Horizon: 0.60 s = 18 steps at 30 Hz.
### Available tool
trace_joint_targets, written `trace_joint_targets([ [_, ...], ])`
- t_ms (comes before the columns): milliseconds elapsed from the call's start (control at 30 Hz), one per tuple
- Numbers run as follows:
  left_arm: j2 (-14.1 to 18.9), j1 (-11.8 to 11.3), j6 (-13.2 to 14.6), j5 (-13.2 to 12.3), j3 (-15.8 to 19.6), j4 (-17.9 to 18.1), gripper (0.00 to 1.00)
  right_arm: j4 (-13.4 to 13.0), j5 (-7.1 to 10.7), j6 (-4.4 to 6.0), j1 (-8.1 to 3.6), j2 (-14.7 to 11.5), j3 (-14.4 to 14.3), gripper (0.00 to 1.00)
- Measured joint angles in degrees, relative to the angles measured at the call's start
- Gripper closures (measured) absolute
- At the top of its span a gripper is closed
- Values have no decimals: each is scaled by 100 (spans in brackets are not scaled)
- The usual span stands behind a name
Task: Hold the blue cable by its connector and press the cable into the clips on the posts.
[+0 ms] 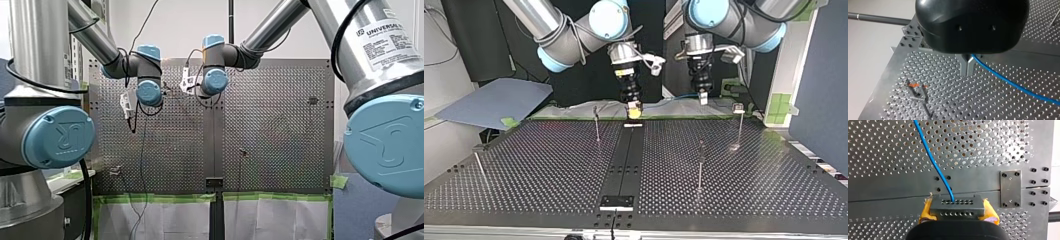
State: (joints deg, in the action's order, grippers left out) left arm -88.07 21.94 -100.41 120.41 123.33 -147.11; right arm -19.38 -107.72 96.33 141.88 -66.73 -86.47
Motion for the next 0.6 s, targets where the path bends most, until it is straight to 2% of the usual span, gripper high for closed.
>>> trace_joint_targets([
  [333, 4, -443, 22, -227, -92, -113, 100, 226, 88, 18, -58, 7, 250, 100],
  [600, 4, -544, -32, -230, -384, -311, 100, 325, 189, 73, -117, 23, 474, 100],
])
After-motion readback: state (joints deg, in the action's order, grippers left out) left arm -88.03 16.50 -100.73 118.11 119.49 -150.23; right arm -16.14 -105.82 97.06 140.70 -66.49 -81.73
